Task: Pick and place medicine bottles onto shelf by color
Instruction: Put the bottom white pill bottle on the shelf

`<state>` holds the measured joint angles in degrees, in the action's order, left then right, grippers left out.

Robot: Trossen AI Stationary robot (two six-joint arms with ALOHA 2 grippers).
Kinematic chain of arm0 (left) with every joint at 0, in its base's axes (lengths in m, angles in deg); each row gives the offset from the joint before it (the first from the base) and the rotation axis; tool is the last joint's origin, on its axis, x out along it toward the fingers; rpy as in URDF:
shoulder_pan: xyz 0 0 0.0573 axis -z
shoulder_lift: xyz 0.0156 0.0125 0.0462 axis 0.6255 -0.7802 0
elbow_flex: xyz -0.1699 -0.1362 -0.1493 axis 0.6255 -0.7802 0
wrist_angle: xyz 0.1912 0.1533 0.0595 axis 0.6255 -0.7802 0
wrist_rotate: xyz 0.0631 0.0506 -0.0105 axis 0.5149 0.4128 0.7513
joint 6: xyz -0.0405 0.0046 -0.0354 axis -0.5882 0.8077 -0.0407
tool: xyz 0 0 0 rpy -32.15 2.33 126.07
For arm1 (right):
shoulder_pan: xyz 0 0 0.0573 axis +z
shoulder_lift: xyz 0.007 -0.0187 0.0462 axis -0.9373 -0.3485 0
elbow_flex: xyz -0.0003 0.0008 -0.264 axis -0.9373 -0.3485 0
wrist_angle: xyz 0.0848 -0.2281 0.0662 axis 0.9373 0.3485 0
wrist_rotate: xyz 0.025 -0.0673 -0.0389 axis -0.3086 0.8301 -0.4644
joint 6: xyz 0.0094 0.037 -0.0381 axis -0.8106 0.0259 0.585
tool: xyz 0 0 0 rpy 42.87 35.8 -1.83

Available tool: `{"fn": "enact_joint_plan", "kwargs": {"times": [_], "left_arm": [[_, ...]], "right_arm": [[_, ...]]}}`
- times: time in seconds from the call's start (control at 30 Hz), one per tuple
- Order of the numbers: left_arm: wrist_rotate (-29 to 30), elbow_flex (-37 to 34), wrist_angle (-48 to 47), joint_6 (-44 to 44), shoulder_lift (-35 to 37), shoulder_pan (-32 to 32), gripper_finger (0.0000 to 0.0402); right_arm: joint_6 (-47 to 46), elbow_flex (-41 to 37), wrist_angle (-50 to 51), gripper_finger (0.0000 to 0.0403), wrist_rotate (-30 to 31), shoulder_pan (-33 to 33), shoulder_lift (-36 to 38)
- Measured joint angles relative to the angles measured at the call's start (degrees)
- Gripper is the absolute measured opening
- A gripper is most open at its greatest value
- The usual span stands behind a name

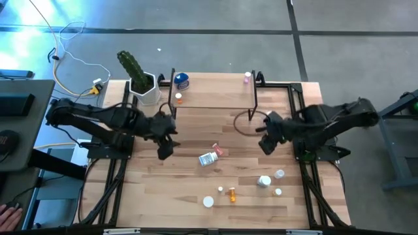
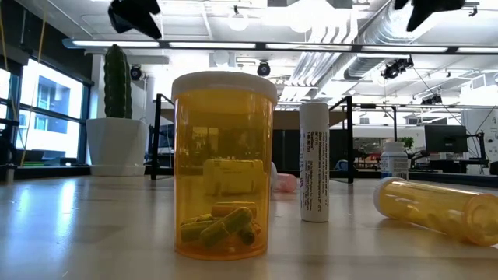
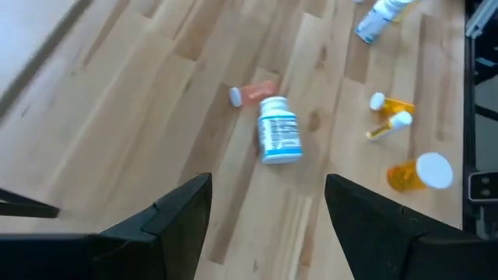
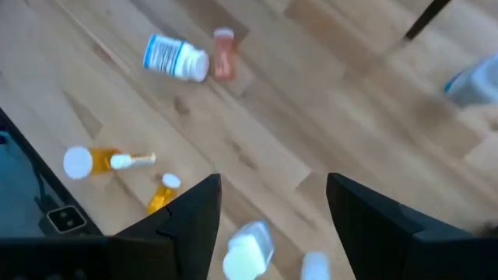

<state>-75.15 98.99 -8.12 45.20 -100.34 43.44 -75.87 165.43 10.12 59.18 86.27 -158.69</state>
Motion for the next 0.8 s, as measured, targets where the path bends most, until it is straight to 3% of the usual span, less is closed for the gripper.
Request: {"fn": "enact_joint_plan", "kwargs": {"times": [0.27,0.57,0.8], "left_arm": [[3.0,0.0,0.1,-4.1,0.0,8.3,0.0239],[3.3,0.0,0.1,-7.0,0.0,12.9,0.0239],[3.5,0.0,0.1,-7.9,0.0,13.4,0.0239]], "right_arm": [[-17.1,-4.8,-3.0,0.0224,0.4,13.0,0.0],[-22.8,-10.1,-8.2,0.0227,-3.8,19.8,-0.2],[-24.0,-14.0,-13.5,0.0266,-4.2,23.1,-0.2]]}}
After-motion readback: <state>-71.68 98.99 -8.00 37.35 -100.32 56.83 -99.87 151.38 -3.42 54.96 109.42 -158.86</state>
